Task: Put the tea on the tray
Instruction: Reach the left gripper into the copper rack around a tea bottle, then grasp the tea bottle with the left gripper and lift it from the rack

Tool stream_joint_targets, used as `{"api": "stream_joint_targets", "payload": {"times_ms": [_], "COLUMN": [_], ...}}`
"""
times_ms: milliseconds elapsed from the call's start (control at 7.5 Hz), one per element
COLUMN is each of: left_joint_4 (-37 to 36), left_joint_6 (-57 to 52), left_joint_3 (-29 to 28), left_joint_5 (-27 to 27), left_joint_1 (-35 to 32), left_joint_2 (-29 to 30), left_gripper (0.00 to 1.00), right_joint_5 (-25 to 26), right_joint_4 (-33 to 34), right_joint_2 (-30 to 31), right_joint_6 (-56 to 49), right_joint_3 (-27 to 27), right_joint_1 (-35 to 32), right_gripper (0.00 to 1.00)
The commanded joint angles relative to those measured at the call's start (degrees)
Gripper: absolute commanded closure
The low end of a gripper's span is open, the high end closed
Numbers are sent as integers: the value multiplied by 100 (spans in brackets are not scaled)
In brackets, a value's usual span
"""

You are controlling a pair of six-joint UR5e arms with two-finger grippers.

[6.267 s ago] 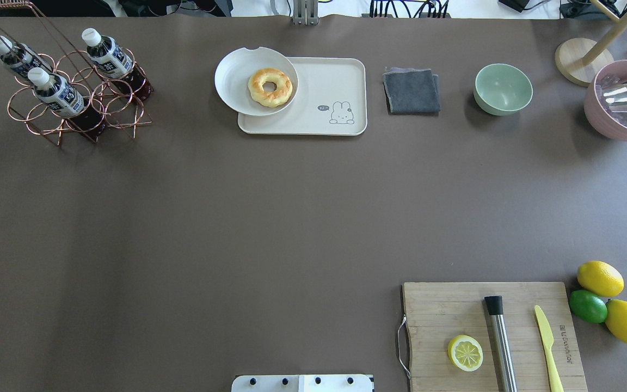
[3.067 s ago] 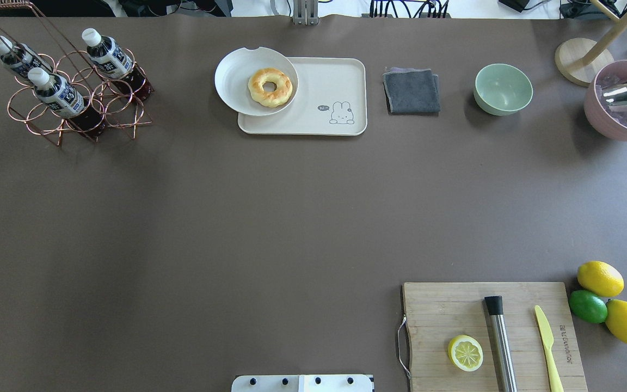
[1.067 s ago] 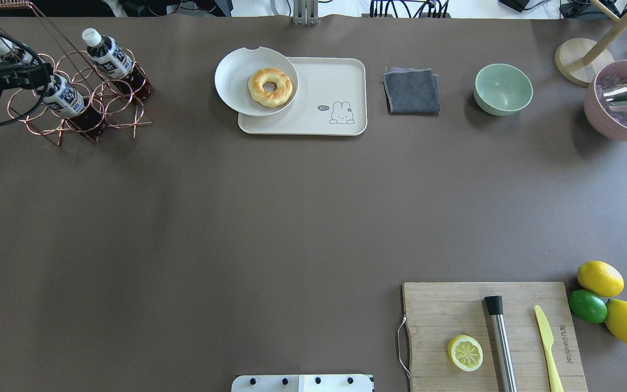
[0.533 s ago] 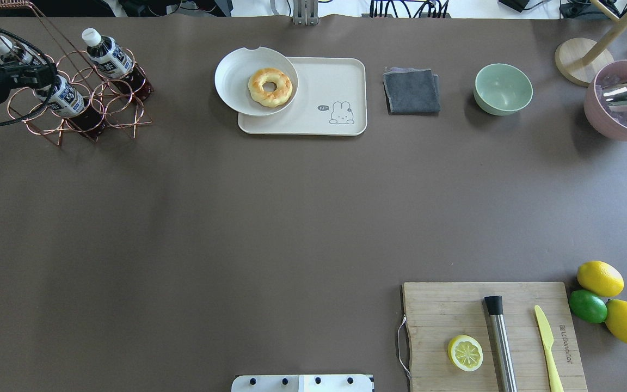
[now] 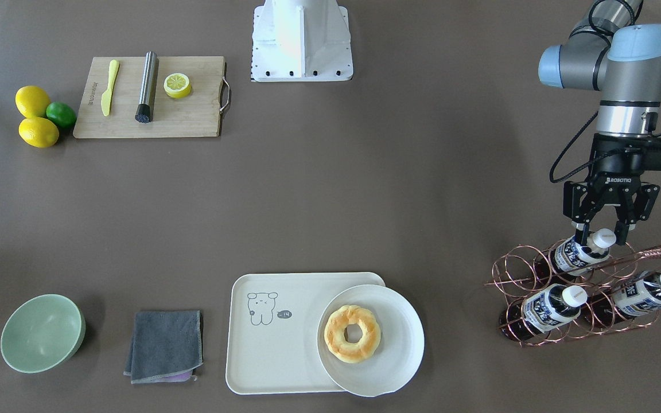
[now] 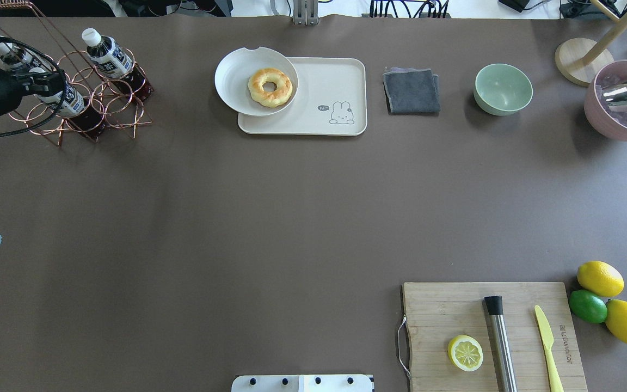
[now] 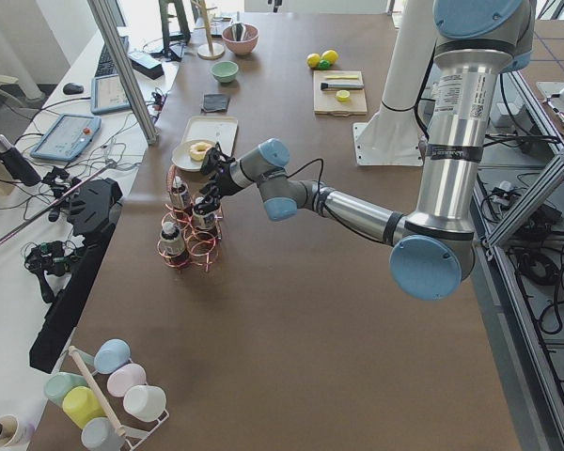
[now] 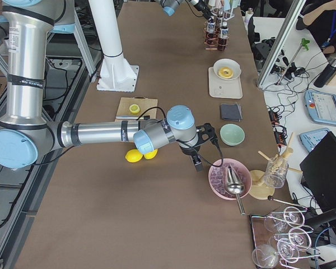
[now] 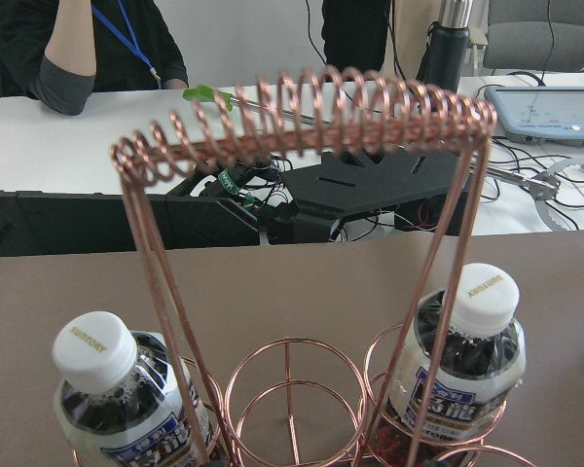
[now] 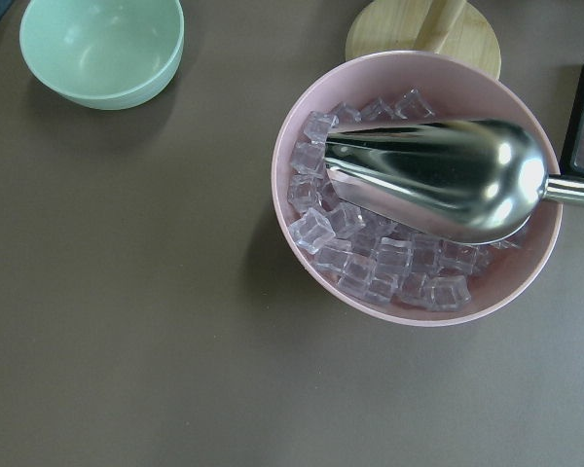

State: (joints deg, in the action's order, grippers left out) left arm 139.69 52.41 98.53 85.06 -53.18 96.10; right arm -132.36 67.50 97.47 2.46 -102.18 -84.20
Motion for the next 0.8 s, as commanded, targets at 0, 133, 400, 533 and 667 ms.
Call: {"api": "stream_joint_targets", "payload": {"times_ms": [0,133,400,533,667], "left_joint_4": [67,67,216,225,251], "left_joint_6": [-55,-64,-64,-64,-64], "left_joint_3": [35,35,9,0,-9], "left_joint_5": [-86,-86,-59,-51,-42], "left_joint_1": [71,71,62,62,62], "left_joint_2": [-56,-64,-143,-144,-152], "left_gripper": [31,32,32,32,33], "right_joint_5": [0,0,0,0,0], "right_joint_4": [0,0,0,0,0], "right_joint_2": [0,0,-9,-9,-9], "right_joint_6": [0,0,0,0,0], "right_joint_3": [-4,-4,-4,-4,-4], "right_joint_1": [0,0,0,0,0], "right_gripper": [0,0,0,0,0]}}
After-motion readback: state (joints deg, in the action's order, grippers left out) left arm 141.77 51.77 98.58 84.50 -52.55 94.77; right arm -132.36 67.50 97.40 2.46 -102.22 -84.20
